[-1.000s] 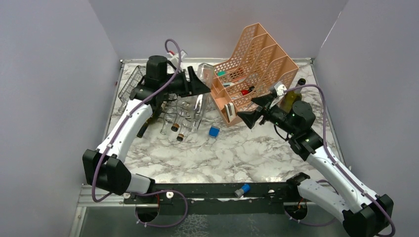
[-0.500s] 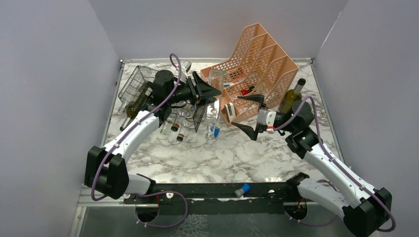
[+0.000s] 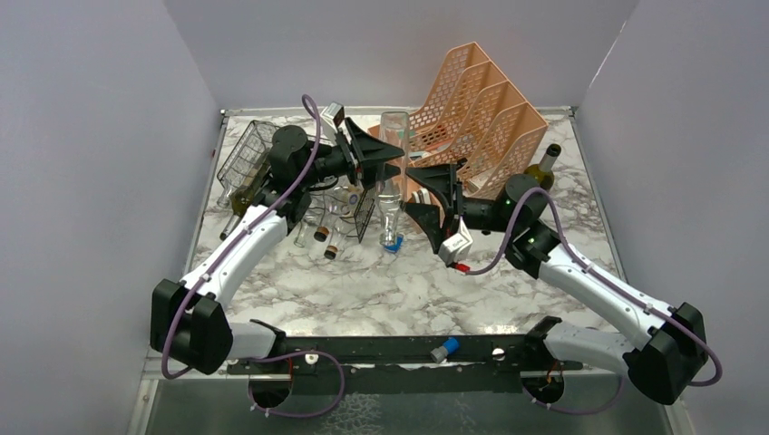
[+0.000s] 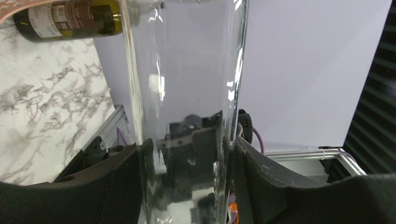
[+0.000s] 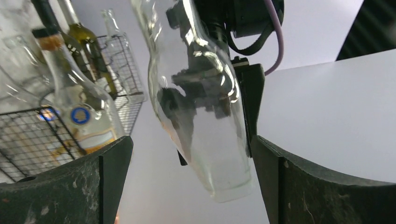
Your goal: Take the wine bottle off the wine rack
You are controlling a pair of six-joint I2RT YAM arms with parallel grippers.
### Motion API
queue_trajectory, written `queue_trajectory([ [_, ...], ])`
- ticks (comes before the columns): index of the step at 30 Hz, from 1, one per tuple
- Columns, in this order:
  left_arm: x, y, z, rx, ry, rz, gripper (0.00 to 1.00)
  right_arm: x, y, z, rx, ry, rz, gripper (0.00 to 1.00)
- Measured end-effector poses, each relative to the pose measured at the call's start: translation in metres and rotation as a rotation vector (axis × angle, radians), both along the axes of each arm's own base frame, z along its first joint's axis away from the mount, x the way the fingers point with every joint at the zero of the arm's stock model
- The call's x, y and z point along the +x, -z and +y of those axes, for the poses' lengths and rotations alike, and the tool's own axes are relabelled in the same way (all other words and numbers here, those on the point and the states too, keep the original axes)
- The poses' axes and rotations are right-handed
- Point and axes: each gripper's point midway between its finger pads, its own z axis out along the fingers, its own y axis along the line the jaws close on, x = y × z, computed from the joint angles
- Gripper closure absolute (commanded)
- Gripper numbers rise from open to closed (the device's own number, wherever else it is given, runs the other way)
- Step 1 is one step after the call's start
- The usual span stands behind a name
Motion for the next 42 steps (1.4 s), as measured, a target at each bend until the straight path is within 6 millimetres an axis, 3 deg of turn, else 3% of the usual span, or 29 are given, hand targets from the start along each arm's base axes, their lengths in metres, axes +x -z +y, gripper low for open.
queue_trajectory([
  [3,-0.007,-0.005,0.003,-0.025,0.0,0.017,0.7,0.003,-0.005,0.005,-0.001,0.002,-0.091,0.05],
  [11,-0.011,0.005,0.005,-0.04,-0.002,0.107,0.7,0.007,-0.021,0.029,-0.011,-0.023,-0.237,0.16],
  [17,-0.007,0.012,0.008,-0.045,-0.023,0.142,0.7,0.005,-0.014,0.044,-0.053,-0.053,-0.25,0.18],
  [27,-0.007,0.015,0.008,-0.046,-0.023,0.154,0.66,-0.001,-0.004,0.06,-0.092,-0.083,-0.256,0.43],
  [29,-0.007,0.018,0.008,-0.044,-0.024,0.15,0.61,0.0,-0.001,0.06,-0.097,-0.08,-0.235,0.48],
  [38,-0.007,0.022,0.008,-0.043,-0.026,0.168,0.03,0.002,0.003,0.057,-0.097,-0.061,-0.084,0.64],
  [42,-0.008,0.023,0.007,-0.04,-0.025,0.168,0.01,0.002,0.006,0.052,-0.101,-0.044,0.043,0.66],
])
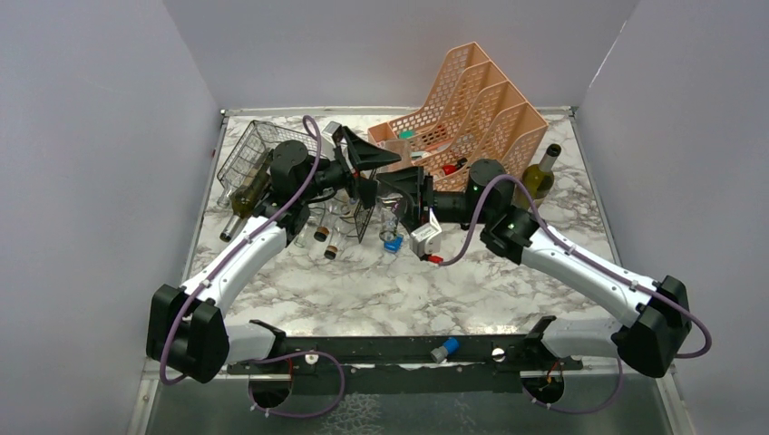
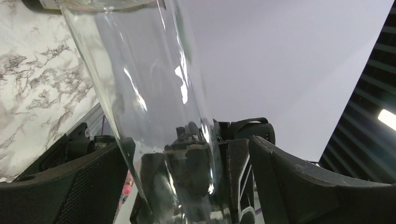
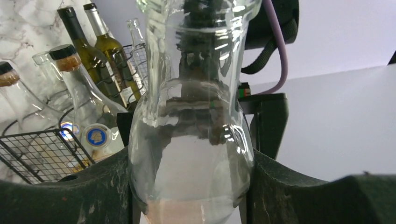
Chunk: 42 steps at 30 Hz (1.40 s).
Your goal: Take the wine bottle off the wine rack
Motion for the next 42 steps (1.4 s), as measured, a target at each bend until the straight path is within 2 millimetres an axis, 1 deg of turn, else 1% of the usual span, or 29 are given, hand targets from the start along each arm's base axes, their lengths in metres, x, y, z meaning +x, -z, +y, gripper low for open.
queue_trajectory([
  [4,0.0,0.003,-0.001,0.011,0.0,-0.003,0.01,-0.002,-0.004,-0.008,0.021,0.031,0.083,0.69],
  [7,0.001,0.012,0.0,0.046,-0.009,-0.007,0.01,-0.003,-0.007,-0.015,0.042,0.066,0.154,0.69],
  [9,0.003,0.017,0.0,0.08,-0.017,-0.008,0.01,-0.004,-0.007,-0.023,0.061,0.1,0.216,0.7],
  [13,0.007,0.027,0.002,0.142,-0.04,-0.035,0.01,-0.006,0.0,-0.042,0.106,0.183,0.358,0.7],
  [16,0.012,0.039,0.007,0.195,-0.063,-0.043,0.01,-0.005,0.015,-0.058,0.144,0.269,0.489,0.69],
  [19,0.018,0.04,0.013,0.257,-0.092,-0.08,0.01,0.002,0.042,-0.076,0.189,0.392,0.632,0.69],
  [22,0.025,0.024,0.019,0.326,-0.126,-0.181,0.01,0.013,0.072,-0.092,0.221,0.528,0.765,0.69],
  [24,0.029,0.011,0.022,0.363,-0.148,-0.252,0.01,0.023,0.086,-0.105,0.257,0.625,0.85,0.7],
  [26,0.029,0.002,0.028,0.408,-0.172,-0.323,0.01,0.036,0.094,-0.121,0.321,0.72,0.93,0.7],
  [28,0.026,-0.003,0.035,0.449,-0.192,-0.376,0.01,0.048,0.097,-0.137,0.392,0.797,0.989,0.71],
  [32,0.019,-0.003,0.047,0.525,-0.22,-0.444,0.01,0.068,0.109,-0.175,0.539,0.948,1.084,0.72],
  [34,0.016,-0.001,0.053,0.563,-0.233,-0.468,0.01,0.074,0.121,-0.195,0.61,1.025,1.118,0.72],
  [38,0.015,0.002,0.063,0.625,-0.256,-0.508,0.01,0.081,0.147,-0.218,0.674,1.122,1.178,0.71],
  [40,0.014,0.002,0.066,0.649,-0.264,-0.529,0.01,0.088,0.155,-0.226,0.708,1.154,1.204,0.71],
  [42,0.012,0.003,0.07,0.671,-0.267,-0.546,0.01,0.095,0.158,-0.233,0.754,1.168,1.217,0.71],
])
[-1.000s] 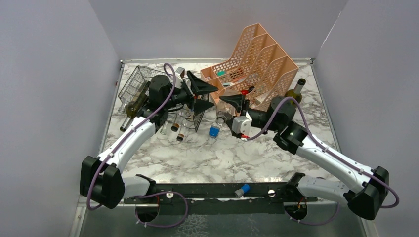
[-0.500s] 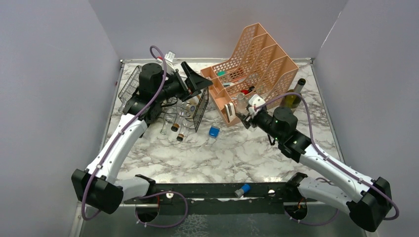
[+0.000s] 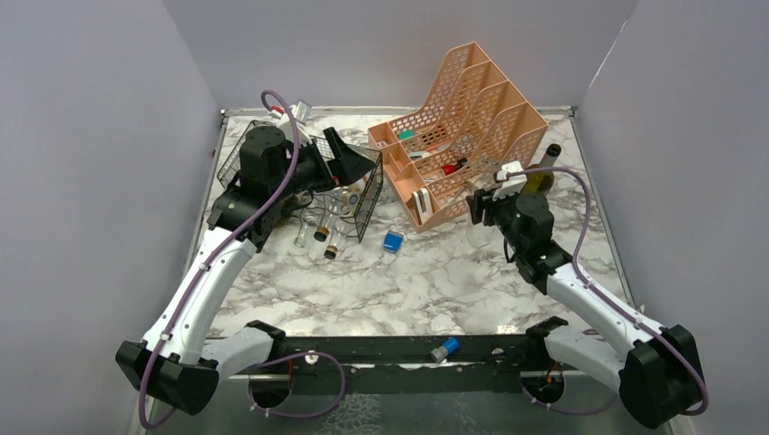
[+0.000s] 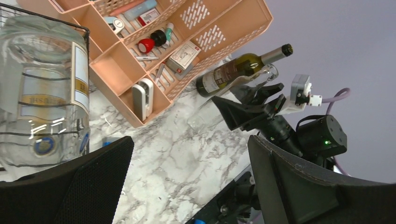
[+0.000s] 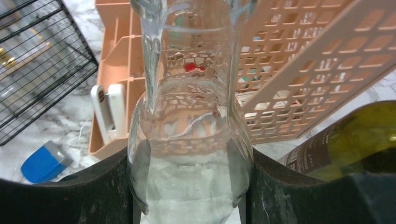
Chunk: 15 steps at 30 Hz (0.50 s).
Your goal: Take the wine bottle off the wine rack
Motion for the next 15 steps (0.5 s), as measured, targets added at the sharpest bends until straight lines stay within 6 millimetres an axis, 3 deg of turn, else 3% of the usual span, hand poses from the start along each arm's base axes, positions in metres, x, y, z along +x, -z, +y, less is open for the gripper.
queue_trajectory([
  [15,-0.001,0.008,0.009,0.069,-0.018,-0.022,0.01,0.041,0.01,-0.037,0.094,0.153,-0.095,0.67],
])
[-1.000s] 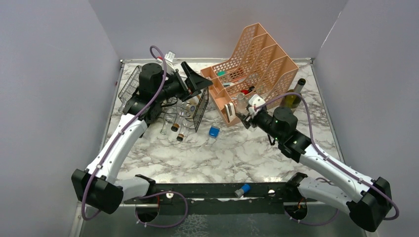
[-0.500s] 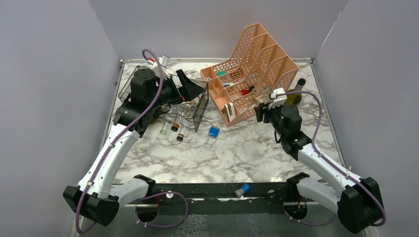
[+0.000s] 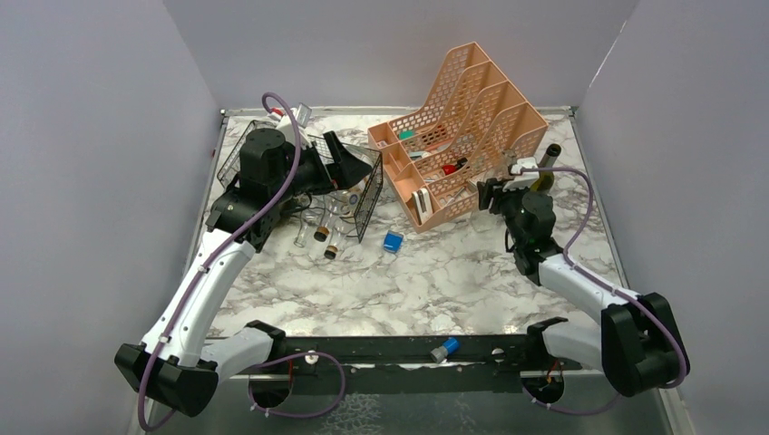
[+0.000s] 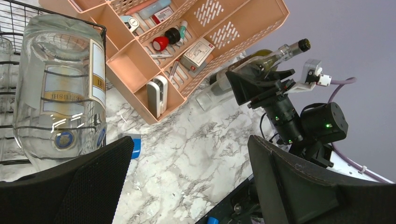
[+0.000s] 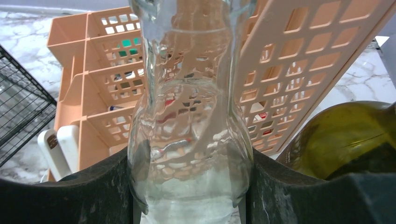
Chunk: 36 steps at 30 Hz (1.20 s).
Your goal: Take the wine bottle off the wine rack
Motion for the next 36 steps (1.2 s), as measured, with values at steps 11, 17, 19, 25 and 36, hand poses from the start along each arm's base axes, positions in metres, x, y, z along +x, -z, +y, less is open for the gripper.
queue_trajectory([
  [11,-0.002,0.008,0.0,0.004,0.003,0.024,0.01,0.015,0.017,-0.008,-0.003,0.03,-0.012,0.64],
  [17,-0.004,0.014,-0.002,0.004,0.019,0.042,0.01,0.013,0.021,-0.01,-0.023,0.029,-0.029,0.57],
  [19,-0.005,0.016,-0.003,0.003,0.025,0.048,0.01,0.013,0.023,-0.01,-0.037,0.024,-0.039,0.57],
  [25,-0.009,0.015,-0.006,-0.006,0.049,0.052,0.01,0.011,0.027,-0.01,-0.047,0.02,-0.069,0.57],
  [36,-0.029,-0.001,-0.003,-0.036,0.075,0.007,0.01,0.009,0.023,-0.011,-0.05,0.021,-0.087,0.15],
])
